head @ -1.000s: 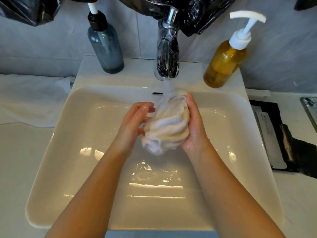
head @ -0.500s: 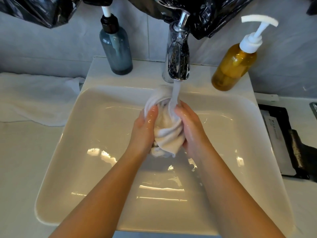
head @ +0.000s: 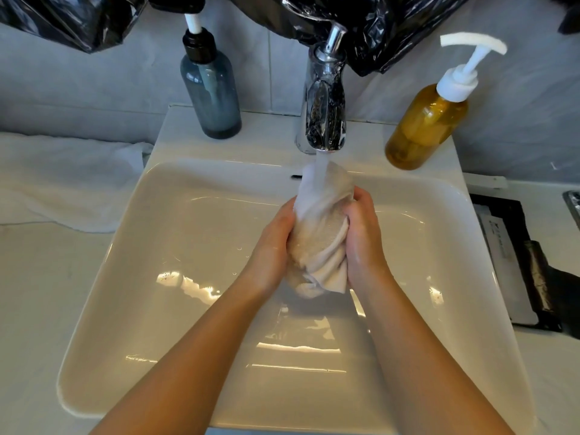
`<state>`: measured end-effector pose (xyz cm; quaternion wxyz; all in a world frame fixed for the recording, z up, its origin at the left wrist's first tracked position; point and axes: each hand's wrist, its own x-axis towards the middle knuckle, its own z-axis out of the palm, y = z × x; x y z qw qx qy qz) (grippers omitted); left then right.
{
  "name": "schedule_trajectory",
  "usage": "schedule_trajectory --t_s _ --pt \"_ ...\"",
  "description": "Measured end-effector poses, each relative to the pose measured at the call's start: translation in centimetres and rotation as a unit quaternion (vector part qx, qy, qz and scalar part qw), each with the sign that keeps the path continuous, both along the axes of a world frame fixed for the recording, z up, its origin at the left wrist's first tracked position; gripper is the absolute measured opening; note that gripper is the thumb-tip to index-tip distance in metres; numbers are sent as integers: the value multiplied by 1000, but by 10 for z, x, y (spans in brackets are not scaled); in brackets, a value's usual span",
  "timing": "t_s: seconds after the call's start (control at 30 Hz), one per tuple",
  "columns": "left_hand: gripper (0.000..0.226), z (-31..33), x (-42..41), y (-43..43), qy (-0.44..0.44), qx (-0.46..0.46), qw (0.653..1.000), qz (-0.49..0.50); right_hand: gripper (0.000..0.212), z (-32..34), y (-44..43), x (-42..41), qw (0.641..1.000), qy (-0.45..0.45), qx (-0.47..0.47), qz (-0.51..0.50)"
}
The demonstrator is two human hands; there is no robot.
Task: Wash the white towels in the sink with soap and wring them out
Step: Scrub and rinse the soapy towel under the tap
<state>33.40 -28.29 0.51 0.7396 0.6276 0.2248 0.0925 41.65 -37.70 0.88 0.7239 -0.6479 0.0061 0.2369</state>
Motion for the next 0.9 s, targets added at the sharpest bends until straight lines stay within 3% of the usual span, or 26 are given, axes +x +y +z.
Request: schedule_trajectory --t_s 0.1,0.23,0.3,0.4,0.47,0.53,0.6,0.77,0.9 --pt "41 0 -6 6 -45 51 998 -13 16 -2 2 1 999 20 35 1" --pt "71 3 -10 14 -58 73 995 -43 53 -7 1 2 987 137 67 55" --pt "76 1 -9 9 -60 60 995 -56 46 -7 2 0 982 158 71 74" --pt "59 -1 -5 -4 -19 89 996 20 29 -7 7 -2 995 86 28 46" --pt "41 -2 -1 -7 15 29 996 88 15 -1 5 -4 998 27 9 47" --pt "42 -3 4 -4 34 -111 986 116 22 10 1 -8 996 8 -9 89" --pt "44 -5 5 -1 32 -190 975 111 24 15 -3 -10 990 8 -22 137" --pt "32 1 7 -4 21 -190 976 106 35 15 -19 -17 986 -63 -95 118" --pt "56 7 12 0 36 -208 974 80 59 17 -18 -34 967 -114 -120 196"
